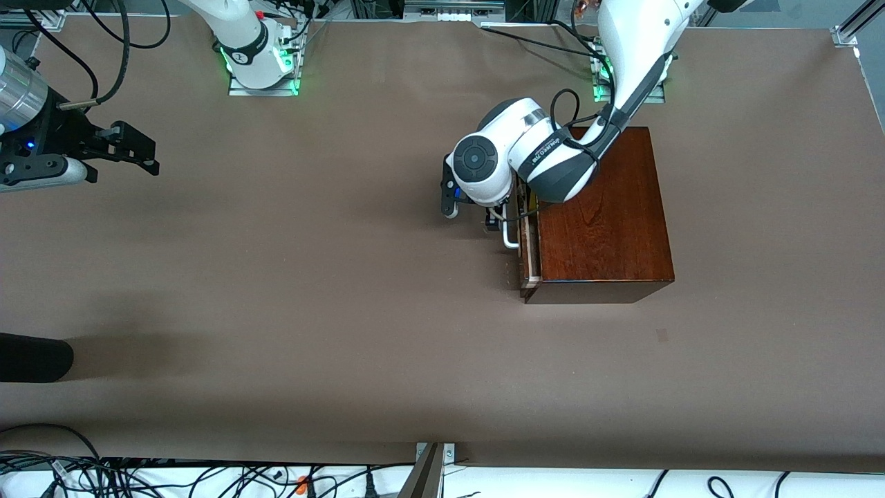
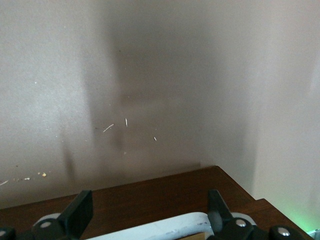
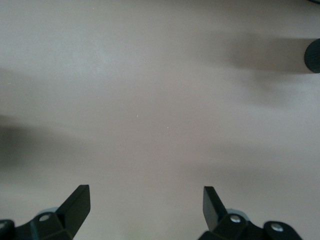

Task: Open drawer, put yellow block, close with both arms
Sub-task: 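Push the drawer closed into the box with the left gripper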

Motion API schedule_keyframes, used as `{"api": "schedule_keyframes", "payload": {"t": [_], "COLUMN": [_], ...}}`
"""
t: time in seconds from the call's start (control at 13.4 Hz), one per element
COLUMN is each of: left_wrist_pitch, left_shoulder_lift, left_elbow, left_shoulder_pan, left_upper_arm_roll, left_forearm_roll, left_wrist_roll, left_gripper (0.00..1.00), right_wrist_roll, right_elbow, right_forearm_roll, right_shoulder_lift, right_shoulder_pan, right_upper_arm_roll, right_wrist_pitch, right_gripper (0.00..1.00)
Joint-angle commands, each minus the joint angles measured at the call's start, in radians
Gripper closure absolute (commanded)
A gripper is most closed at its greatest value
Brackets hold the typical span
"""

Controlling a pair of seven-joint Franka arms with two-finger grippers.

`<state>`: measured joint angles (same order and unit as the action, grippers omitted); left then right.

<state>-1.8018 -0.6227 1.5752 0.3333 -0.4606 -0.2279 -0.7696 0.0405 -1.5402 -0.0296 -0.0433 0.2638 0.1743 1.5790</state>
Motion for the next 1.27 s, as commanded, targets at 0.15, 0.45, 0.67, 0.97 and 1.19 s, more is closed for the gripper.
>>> {"api": "schedule_keyframes", "payload": {"t": [0.15, 0.45, 0.67, 0.97, 1.19], "left_wrist_pitch": [0.013, 0.038, 0.038, 0.048, 0.044], "left_shoulder_lift": [0.011, 0.009, 0.011, 0.012, 0.014], "left_elbow": [0.0, 0.0, -0.001, -0.001, -0.006], "left_shoulder_pan": [-0.057, -0.062, -0.065, -0.069, -0.071], "left_upper_arm_roll": [0.048, 0.048, 0.046, 0.048, 0.043], "left_forearm_roll": [-0.099, -0.099, -0.099, -0.099, -0.09], "left_wrist_roll": [-0.074, -0.071, -0.071, -0.071, -0.066], "left_gripper": [0.0, 0.0, 0.0, 0.0, 0.0], "right_wrist_roll": [-0.018, -0.018, -0.018, -0.018, -0.018], "right_elbow": [-0.015, -0.015, -0.014, -0.014, -0.014], "right_forearm_roll": [0.014, 0.013, 0.008, 0.007, 0.008], "right_shoulder_lift": [0.014, 0.013, 0.013, 0.011, 0.011], "right_shoulder_pan": [0.003, 0.002, 0.0, -0.009, -0.009], "right_upper_arm_roll": [-0.009, -0.007, -0.003, 0.004, 0.004], "right_wrist_pitch": [0.01, 0.013, 0.015, 0.015, 0.015], "right_gripper": [0.0, 0.0, 0.0, 0.0, 0.0]}}
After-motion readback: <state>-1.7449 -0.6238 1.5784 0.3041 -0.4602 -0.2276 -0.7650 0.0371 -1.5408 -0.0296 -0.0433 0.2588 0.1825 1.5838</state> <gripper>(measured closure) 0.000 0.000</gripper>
